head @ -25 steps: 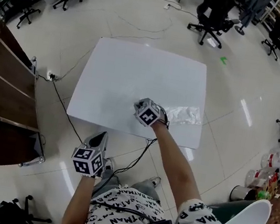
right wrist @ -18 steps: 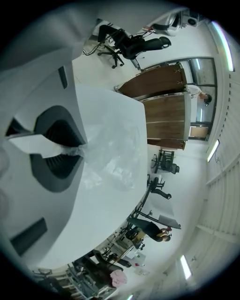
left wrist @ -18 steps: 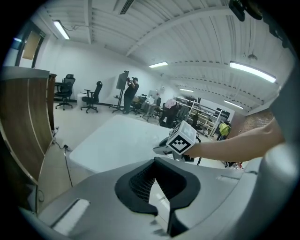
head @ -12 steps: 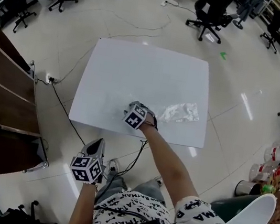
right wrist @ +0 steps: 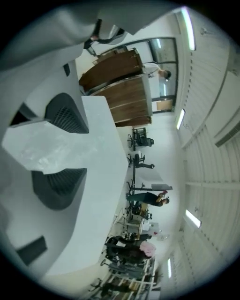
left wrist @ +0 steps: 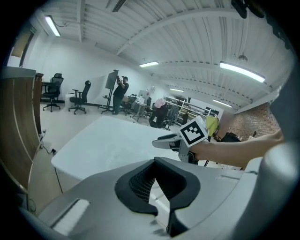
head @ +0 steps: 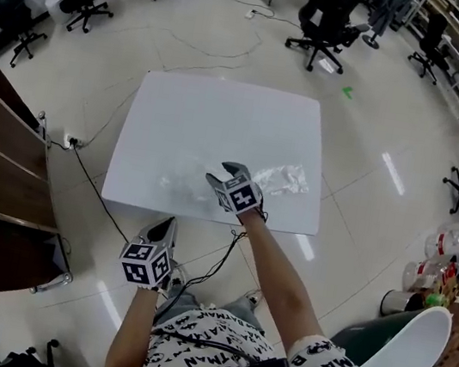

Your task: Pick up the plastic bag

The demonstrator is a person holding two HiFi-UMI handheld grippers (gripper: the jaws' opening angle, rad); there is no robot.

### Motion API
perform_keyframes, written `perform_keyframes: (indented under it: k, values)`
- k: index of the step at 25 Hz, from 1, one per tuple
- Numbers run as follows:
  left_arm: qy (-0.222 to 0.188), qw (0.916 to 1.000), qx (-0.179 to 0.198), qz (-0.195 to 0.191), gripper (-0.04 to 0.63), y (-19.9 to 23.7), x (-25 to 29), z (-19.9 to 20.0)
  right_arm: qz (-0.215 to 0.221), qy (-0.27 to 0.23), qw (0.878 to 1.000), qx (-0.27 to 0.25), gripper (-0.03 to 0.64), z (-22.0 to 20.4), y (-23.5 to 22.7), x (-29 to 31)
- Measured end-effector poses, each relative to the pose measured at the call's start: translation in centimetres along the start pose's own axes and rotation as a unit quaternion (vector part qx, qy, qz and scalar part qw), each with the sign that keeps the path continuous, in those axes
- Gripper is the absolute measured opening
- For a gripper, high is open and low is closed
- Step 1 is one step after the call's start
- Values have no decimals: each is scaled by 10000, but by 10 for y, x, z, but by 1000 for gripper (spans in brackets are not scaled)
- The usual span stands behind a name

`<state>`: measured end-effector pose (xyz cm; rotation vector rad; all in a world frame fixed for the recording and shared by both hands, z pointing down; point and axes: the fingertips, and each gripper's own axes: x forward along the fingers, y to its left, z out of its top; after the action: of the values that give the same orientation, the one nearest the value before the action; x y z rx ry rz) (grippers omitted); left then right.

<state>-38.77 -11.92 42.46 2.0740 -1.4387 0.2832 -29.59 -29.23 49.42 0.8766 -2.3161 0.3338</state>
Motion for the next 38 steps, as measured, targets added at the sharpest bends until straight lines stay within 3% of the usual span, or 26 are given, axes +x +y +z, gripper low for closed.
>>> perform_keyframes:
  k: [2,9,14,20,26,38]
  values:
    - [-21,9999,105,-84,2,-8,6,3,-78,-287,9985,464,240,-3,-10,-25]
    - [-179,9988,352,-291,2,-35,24,21,-735,-1081,9787,1582,19,-52,-30,-137]
    - [-235,9977,449,-457,2,-60,32,29,-1083,-1378,9607,2153,2,-78,-42,-206]
    - [-210,9953,572,-748,2,-85,38,27,-1367,-1670,9458,2428,2,-82,-35,-256]
    - [-176,9946,567,-850,2,-97,38,19,-1617,-1834,9413,2326,2,-73,-23,-281]
    - [-240,9946,558,-844,2,-97,31,22,-1688,-1659,9493,2068,2,-71,-13,-275]
